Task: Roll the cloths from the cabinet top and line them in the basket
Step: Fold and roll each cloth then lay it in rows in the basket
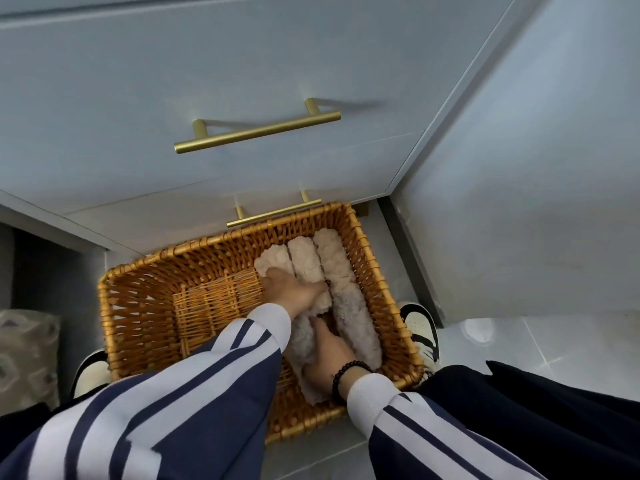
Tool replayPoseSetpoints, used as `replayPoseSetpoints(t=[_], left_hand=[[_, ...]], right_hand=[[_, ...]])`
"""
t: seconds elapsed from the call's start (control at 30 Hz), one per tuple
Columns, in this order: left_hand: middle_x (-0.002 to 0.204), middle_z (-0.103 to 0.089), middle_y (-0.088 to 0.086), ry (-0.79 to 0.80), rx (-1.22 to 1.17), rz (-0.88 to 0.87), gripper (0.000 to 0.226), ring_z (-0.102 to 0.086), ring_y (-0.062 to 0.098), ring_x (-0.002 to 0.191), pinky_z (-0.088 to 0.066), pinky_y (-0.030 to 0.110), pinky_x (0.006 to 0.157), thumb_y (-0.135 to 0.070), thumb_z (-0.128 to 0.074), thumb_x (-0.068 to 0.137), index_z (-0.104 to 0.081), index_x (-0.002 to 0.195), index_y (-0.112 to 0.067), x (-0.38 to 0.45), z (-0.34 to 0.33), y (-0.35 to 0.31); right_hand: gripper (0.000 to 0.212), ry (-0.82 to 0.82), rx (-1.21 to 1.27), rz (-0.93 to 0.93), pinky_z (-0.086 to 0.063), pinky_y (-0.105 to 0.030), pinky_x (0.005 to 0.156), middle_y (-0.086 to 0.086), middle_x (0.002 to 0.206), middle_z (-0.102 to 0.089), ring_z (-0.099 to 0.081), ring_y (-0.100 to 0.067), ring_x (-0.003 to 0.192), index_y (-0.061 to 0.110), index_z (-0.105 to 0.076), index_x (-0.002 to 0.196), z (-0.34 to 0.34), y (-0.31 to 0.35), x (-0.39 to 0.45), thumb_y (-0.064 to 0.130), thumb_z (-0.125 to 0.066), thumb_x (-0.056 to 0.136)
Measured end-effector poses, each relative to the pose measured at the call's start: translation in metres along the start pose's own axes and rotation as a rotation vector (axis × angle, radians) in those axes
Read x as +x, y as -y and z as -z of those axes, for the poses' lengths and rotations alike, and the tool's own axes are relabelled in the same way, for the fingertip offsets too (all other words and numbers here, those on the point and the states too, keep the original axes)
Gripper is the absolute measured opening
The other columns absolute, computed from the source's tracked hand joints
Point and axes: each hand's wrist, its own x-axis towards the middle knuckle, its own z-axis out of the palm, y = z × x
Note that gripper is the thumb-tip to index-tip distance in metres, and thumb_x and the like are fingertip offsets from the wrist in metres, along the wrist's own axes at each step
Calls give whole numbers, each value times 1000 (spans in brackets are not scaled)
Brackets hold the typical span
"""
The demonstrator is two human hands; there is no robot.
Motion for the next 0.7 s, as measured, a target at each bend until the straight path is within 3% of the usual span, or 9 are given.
replayPoseSetpoints(t=[0.07, 0.2, 0.3, 0.47, 0.6, 0.7], left_hand=[[151, -20, 18, -19, 70, -17, 112, -35, 34, 135, -37, 32, 104, -46, -75, 76, -3, 148, 0, 4, -2, -2], [142, -37, 19, -49, 137, -85, 91, -45, 33, 126, -43, 33, 97, -40, -70, 81, -16, 141, 1, 17, -2, -4], [137, -42, 20, -77, 193, -135, 79, -49, 35, 121, -46, 34, 92, -37, -66, 85, -21, 137, 2, 20, 0, -5], [134, -46, 19, -133, 309, -206, 71, -54, 36, 115, -50, 39, 88, -37, -62, 87, -24, 135, 0, 21, 3, -2], [130, -51, 19, -130, 314, -239, 71, -56, 35, 112, -51, 41, 87, -36, -64, 85, -25, 134, -1, 21, 8, 1], [128, -54, 17, -77, 280, -233, 77, -56, 34, 113, -50, 38, 89, -35, -68, 84, -22, 137, -1, 22, 13, 1]], right_hand=[[76, 62, -21, 49, -40, -32, 105, -10, 139, -47, -48, -27, 124, 29, -15, 150, -1, 1, 0, 20, -59, 89], [57, 95, -45, -34, -41, -32, 104, -11, 138, -48, -49, -26, 124, 18, -30, 144, -7, 1, 7, 19, -54, 93], [48, -26, -25, -230, -43, -37, 103, -13, 136, -49, -50, -28, 123, 10, -35, 136, -9, 0, 15, 19, -54, 93], [60, -213, -29, -354, -44, -36, 99, -12, 141, -43, -49, -27, 125, 6, -21, 143, -6, -4, 8, 16, -52, 93], [58, -280, -224, -294, -48, -37, 90, -15, 137, -43, -53, -28, 119, 5, -21, 142, -11, -5, 4, 19, -50, 94], [53, -521, -622, 28, -49, -37, 70, -12, 104, -58, -57, -29, 89, 8, -56, 118, -12, -6, 5, 23, -72, 70]])
